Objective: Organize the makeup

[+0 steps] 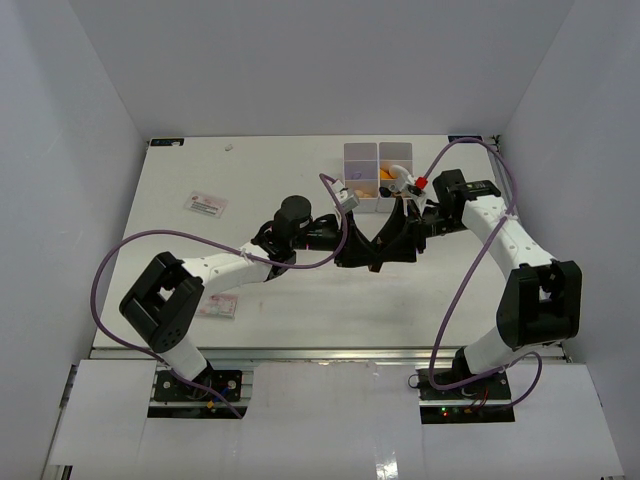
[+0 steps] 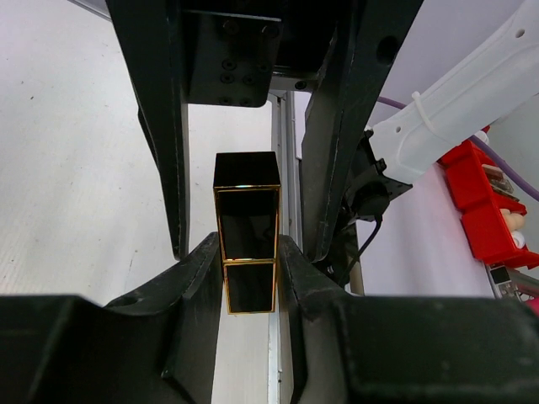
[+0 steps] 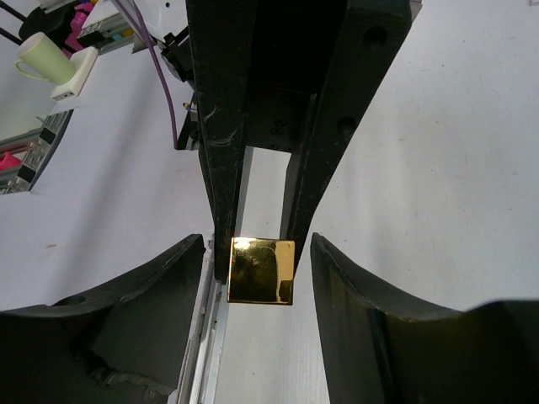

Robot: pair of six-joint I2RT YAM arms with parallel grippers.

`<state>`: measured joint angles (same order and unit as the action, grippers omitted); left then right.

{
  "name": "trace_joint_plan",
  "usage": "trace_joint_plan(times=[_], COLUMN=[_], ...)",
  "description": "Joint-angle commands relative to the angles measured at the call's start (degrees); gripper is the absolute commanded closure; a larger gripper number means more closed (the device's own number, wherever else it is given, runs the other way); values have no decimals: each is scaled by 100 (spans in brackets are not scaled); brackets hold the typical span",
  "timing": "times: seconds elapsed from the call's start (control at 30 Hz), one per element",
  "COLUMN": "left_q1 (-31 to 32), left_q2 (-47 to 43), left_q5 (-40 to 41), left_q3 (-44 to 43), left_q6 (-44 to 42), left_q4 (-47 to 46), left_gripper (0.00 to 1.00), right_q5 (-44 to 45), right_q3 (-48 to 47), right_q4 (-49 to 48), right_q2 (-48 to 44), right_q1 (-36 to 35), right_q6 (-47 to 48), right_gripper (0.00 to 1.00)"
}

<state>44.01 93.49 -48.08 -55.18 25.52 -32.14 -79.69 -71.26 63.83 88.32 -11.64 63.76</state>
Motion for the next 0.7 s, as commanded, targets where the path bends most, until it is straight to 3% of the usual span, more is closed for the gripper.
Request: trace_joint_plan(times=[0.0, 0.17, 0.53, 0.67], left_q1=[26, 29, 29, 25], left_q2=[-119, -158, -338, -417], left_q5=[-106, -78, -43, -21], left_q3=[-138, -68, 154, 227], left_q6=[-113, -134, -247, -307], left_q4=[-86, -57, 46, 109], left_gripper=[100, 100, 99, 99], right_q5=[-26, 34, 112, 182], right_q3=[-259, -284, -423, -521], right_q4=[365, 367, 374, 372], right_q2=[-147, -157, -149, -153], right_q1=[6, 5, 21, 17], right_q6=[497, 477, 387, 347], right_gripper=[41, 52, 52, 47])
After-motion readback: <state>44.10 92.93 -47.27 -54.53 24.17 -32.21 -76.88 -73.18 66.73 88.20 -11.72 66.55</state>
